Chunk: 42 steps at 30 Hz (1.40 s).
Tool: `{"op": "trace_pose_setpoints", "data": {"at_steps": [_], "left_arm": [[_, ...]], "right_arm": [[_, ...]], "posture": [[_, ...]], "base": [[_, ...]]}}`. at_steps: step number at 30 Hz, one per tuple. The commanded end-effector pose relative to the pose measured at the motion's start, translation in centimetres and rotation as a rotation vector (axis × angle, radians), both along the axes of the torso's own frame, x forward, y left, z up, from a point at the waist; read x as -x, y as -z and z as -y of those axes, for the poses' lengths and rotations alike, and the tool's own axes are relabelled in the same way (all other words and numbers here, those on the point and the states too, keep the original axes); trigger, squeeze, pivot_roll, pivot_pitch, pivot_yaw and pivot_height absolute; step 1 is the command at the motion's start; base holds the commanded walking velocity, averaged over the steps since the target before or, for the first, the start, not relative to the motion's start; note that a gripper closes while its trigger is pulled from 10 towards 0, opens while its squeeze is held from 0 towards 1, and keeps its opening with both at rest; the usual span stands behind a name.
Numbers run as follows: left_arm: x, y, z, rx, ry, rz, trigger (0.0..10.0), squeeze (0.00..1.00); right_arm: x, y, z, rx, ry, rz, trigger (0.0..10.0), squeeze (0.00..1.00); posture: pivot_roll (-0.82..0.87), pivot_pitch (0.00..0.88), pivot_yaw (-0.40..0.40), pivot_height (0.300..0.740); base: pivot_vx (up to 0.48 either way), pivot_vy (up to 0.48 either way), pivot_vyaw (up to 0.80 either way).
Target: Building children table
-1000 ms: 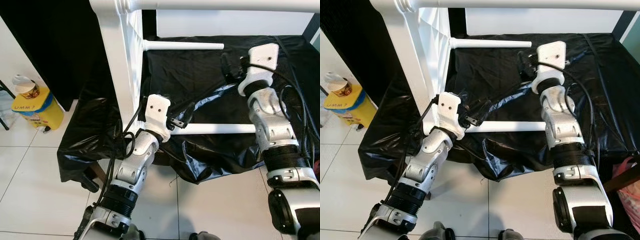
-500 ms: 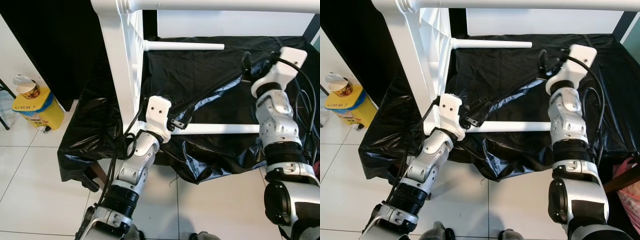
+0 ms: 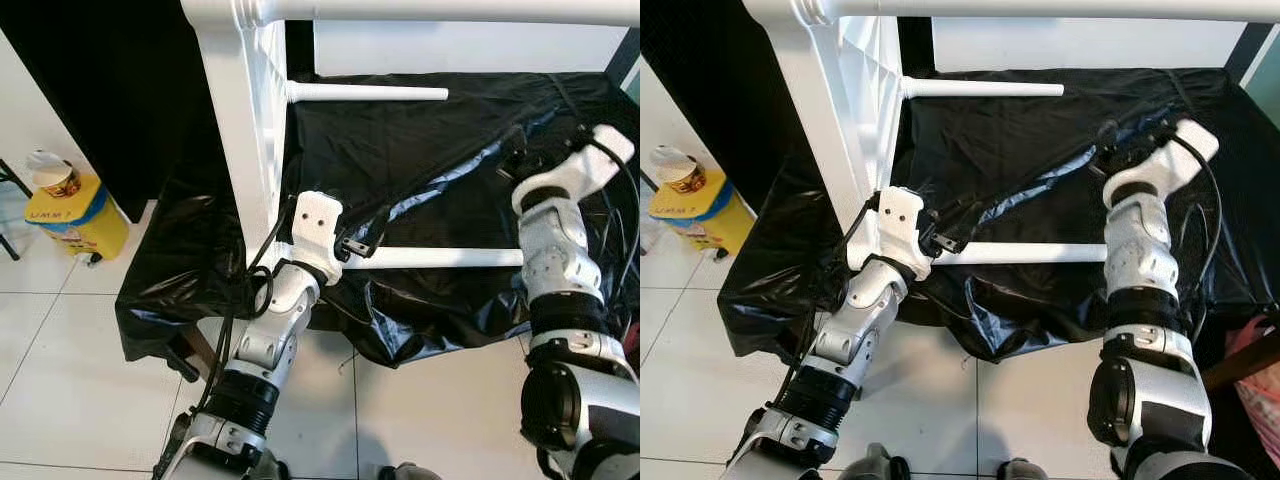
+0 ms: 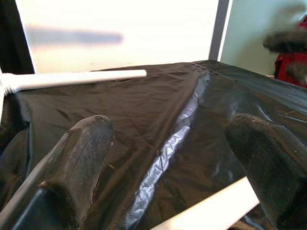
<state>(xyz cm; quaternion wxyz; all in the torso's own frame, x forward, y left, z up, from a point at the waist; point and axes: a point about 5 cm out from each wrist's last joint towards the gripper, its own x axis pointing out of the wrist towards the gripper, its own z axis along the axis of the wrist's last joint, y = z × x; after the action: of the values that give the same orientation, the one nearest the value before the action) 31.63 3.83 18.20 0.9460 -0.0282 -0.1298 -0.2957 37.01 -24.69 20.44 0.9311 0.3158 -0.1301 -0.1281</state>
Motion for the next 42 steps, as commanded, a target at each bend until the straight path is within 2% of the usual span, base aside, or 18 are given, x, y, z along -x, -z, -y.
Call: {"op": "trace_pose_setpoints", "data": {"at_steps": [1, 2, 3, 4, 6, 10, 12, 21, 23, 24, 26, 27, 30, 32, 33, 34, 36, 42], "left_arm": [[0.0, 0.2, 0.2, -0.013, 0.016, -0.007, 10.0, 0.00], [0.0, 0.2, 0.2, -0.013, 0.016, -0.007, 10.0, 0.00], [0.0, 0.2, 0.2, -0.012, 0.017, -0.008, 10.0, 0.00], [0.0, 0.2, 0.2, -0.012, 0.017, -0.008, 10.0, 0.00], [0.0, 0.2, 0.2, -0.013, 0.018, -0.008, 10.0, 0.00], [0.0, 0.2, 0.2, -0.013, 0.019, -0.010, 10.0, 0.00], [0.0, 0.2, 0.2, -0.013, 0.021, -0.011, 10.0, 0.00], [-0.1, 0.0, 0.3, -0.016, 0.030, -0.010, 10.0, 0.00], [-0.2, -0.2, 0.2, -0.018, 0.031, -0.006, 10.0, 0.00], [-0.2, -0.2, 0.2, -0.018, 0.031, -0.006, 10.0, 0.00], [-0.3, -0.4, 0.2, -0.020, 0.035, -0.001, 10.0, 0.00], [-0.3, -0.5, 0.2, -0.021, 0.038, 0.000, 10.0, 0.00], [-0.3, -0.6, 0.3, -0.023, 0.044, 0.002, 10.0, 0.00], [-0.4, -0.7, 0.5, -0.028, 0.059, 0.005, 10.0, 0.00], [-0.4, -0.7, 0.5, -0.028, 0.059, 0.005, 10.0, 0.00], [-0.4, -0.8, 0.6, -0.031, 0.067, 0.008, 10.0, 0.00], [-0.4, -0.9, 0.6, -0.031, 0.070, 0.009, 10.0, 0.00], [-0.6, -1.0, 1.0, -0.031, 0.091, 0.008, 10.0, 0.00]], "right_arm": [[0.2, 0.9, 0.3, -0.072, 0.000, -0.018, 10.0, 0.00], [0.2, 0.9, 0.3, -0.072, 0.000, -0.018, 10.0, 0.00], [0.5, 2.1, 0.5, -0.201, 0.001, -0.024, 10.0, 0.00], [0.5, 2.1, 0.5, -0.201, 0.001, -0.024, 10.0, 0.00], [1.0, 3.5, 0.6, -0.329, 0.009, -0.028, 10.0, 0.00], [1.4, 4.3, 0.6, -0.366, 0.023, -0.040, 10.0, 0.00], [1.5, 4.8, 0.5, -0.427, 0.023, -0.037, 10.0, 0.00], [2.0, 4.4, 0.4, -0.529, 0.020, 0.042, 10.0, 0.00], [4.4, 5.1, -0.9, -0.566, -0.005, 0.094, 10.0, 0.00], [4.4, 5.1, -0.9, -0.566, -0.005, 0.094, 10.0, 0.00], [7.4, 5.4, -2.7, -0.566, -0.049, 0.133, 10.0, 0.00], [8.2, 5.4, -3.2, -0.562, -0.063, 0.143, 10.0, 0.00], [9.1, 5.2, -3.6, -0.563, -0.065, 0.157, 10.0, 0.00], [10.9, 5.0, -4.0, -0.572, -0.059, 0.168, 10.0, 0.00], [10.9, 5.0, -4.0, -0.572, -0.059, 0.168, 10.0, 0.00], [12.1, 4.9, -4.2, -0.583, -0.051, 0.170, 10.0, 0.00], [13.0, 4.9, -4.4, -0.589, -0.044, 0.171, 10.0, 0.00], [14.2, 4.8, -4.8, -0.599, -0.045, 0.159, 10.0, 0.00]], "posture": [[-0.03, 0.073, 0.010, 0.740], [-0.03, 0.073, 0.010, 0.740], [-0.03, 0.077, 0.012, 0.740], [-0.03, 0.077, 0.012, 0.740], [-0.03, 0.082, 0.015, 0.740], [-0.03, 0.086, 0.019, 0.740], [-0.04, 0.092, 0.025, 0.740], [-0.04, 0.098, 0.034, 0.740], [-0.03, 0.108, 0.033, 0.740], [-0.03, 0.108, 0.033, 0.740], [-0.03, 0.116, 0.050, 0.740], [-0.03, 0.116, 0.050, 0.740], [-0.04, 0.116, 0.059, 0.740], [-0.04, 0.118, 0.069, 0.740], [-0.04, 0.118, 0.069, 0.740], [-0.05, 0.119, 0.076, 0.740], [-0.06, 0.121, 0.085, 0.740], [-0.07, 0.117, 0.095, 0.740]], "base": [[0.000, 0.000, 0.00], [0.000, 0.000, 0.00], [0.000, 0.000, 0.00], [0.000, 0.000, 0.00], [0.000, 0.000, 0.00], [0.000, 0.000, 0.00], [0.000, 0.000, 0.00], [0.000, 0.000, 0.00], [0.000, 0.000, 0.00], [0.000, 0.000, 0.00], [0.000, 0.000, 0.00], [0.000, 0.000, 0.00], [0.000, 0.000, 0.00], [0.000, 0.000, 0.00], [0.000, 0.000, 0.00], [0.000, 0.000, 0.00], [0.000, 0.000, 0.00], [0.000, 0.000, 0.00]]}}
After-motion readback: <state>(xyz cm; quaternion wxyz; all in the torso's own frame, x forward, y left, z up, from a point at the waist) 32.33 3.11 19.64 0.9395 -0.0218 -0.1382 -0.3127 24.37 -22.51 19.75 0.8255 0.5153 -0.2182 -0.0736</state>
